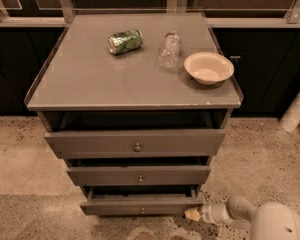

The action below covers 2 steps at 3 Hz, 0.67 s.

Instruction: Close bottom drawer

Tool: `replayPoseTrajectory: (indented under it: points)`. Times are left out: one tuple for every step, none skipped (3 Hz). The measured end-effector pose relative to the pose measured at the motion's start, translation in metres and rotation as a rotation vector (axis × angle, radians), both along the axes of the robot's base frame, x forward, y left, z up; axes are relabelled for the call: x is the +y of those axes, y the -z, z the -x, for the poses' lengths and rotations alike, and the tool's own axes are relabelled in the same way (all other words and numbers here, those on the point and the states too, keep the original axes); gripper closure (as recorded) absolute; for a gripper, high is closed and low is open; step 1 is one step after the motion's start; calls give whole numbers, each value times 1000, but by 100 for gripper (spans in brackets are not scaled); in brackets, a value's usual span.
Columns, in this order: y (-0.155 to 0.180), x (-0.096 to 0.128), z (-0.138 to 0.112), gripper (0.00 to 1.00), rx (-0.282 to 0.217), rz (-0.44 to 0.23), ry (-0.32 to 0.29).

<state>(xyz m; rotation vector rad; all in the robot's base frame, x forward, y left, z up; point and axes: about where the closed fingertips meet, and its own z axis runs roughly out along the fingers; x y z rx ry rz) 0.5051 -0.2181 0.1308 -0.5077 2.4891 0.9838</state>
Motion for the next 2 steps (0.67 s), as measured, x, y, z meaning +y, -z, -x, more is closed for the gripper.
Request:
replayPoseTrajectory:
  points:
    - [-1, 0, -24, 100, -30, 1, 31]
    - [-6, -1, -50, 100, -58, -7, 63]
